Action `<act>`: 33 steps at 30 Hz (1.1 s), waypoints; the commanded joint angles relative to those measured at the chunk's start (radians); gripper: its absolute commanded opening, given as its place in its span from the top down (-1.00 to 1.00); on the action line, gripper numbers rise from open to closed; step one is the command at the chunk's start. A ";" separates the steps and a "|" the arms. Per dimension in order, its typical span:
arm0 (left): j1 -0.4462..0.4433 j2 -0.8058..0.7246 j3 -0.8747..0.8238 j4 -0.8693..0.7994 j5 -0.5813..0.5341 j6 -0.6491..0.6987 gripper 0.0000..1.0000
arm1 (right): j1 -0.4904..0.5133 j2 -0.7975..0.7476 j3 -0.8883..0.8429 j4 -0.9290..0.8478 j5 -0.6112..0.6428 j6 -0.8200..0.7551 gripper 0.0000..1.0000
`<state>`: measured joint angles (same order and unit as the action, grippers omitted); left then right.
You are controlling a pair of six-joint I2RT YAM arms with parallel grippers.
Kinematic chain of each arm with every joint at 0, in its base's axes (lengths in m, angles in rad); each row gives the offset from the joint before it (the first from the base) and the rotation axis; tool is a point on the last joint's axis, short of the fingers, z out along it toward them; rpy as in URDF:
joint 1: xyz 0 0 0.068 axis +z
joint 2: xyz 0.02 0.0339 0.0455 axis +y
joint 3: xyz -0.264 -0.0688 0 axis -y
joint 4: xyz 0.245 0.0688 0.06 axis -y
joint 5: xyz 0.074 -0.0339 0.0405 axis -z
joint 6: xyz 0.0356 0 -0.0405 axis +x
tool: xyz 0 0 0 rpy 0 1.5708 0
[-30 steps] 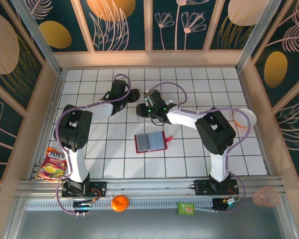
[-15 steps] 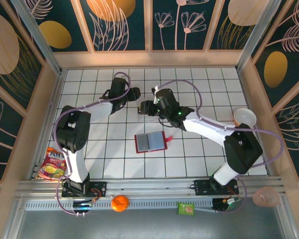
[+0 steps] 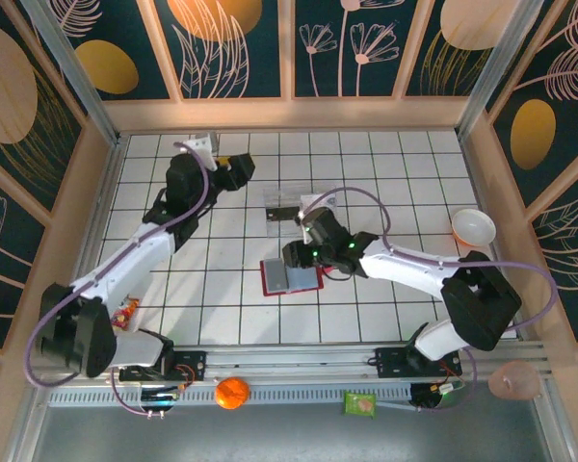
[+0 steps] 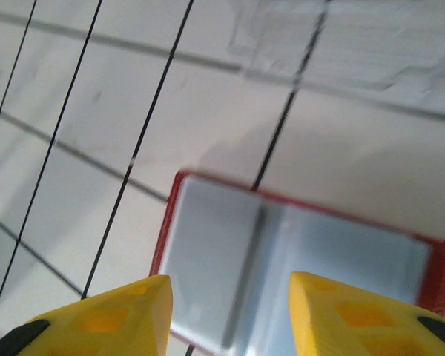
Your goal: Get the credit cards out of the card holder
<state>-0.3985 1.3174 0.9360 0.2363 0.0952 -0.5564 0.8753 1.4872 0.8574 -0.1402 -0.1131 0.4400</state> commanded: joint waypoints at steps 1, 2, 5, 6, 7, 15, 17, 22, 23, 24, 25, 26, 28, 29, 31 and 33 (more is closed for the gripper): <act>0.007 -0.079 -0.099 -0.011 -0.065 -0.023 -0.95 | 0.076 0.054 0.024 -0.057 0.056 -0.070 0.09; 0.007 -0.105 -0.119 -0.023 -0.086 -0.028 -0.98 | 0.096 0.076 0.040 -0.067 0.077 -0.081 0.09; 0.010 -0.164 -0.174 -0.069 -0.150 -0.056 -0.98 | 0.159 0.132 0.088 -0.086 0.123 -0.116 0.10; 0.010 -0.181 -0.193 -0.074 -0.165 -0.065 -0.98 | 0.175 0.150 0.103 -0.093 0.125 -0.125 0.10; 0.012 -0.200 -0.214 -0.078 -0.181 -0.078 -0.98 | 0.189 0.173 0.120 -0.105 0.157 -0.133 0.10; 0.024 -0.262 -0.278 -0.110 -0.190 -0.081 -0.98 | 0.232 0.278 0.203 -0.148 0.274 -0.176 0.12; 0.024 -0.252 -0.262 -0.140 -0.192 -0.074 -0.98 | 0.249 0.302 0.223 -0.169 0.300 -0.187 0.12; 0.025 -0.228 -0.246 -0.168 -0.166 -0.069 -0.97 | 0.271 0.350 0.230 -0.199 0.323 -0.183 0.17; 0.026 -0.227 -0.247 -0.166 -0.155 -0.067 -0.96 | 0.271 0.358 0.228 -0.200 0.320 -0.177 0.20; 0.025 -0.225 -0.250 -0.163 -0.143 -0.066 -0.93 | 0.271 0.364 0.223 -0.200 0.322 -0.175 0.25; 0.025 -0.225 -0.252 -0.161 -0.127 -0.063 -0.89 | 0.271 0.369 0.221 -0.198 0.325 -0.171 0.33; 0.025 -0.223 -0.254 -0.157 -0.118 -0.062 -0.84 | 0.270 0.372 0.217 -0.196 0.325 -0.167 0.39; 0.025 -0.218 -0.263 -0.153 -0.097 -0.063 -0.76 | 0.271 0.365 0.212 -0.184 0.331 -0.159 0.56; 0.026 -0.215 -0.269 -0.147 -0.082 -0.064 -0.73 | 0.269 0.360 0.207 -0.176 0.334 -0.155 0.65; 0.026 -0.202 -0.281 -0.138 -0.040 -0.069 -0.62 | 0.266 0.347 0.199 -0.152 0.339 -0.146 0.80; 0.025 -0.187 -0.301 -0.116 0.013 -0.089 -0.49 | 0.256 0.320 0.180 -0.111 0.342 -0.133 0.95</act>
<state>-0.3782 1.1107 0.6613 0.0971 0.0200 -0.6300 1.1400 1.8214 1.0698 -0.2764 0.2096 0.2798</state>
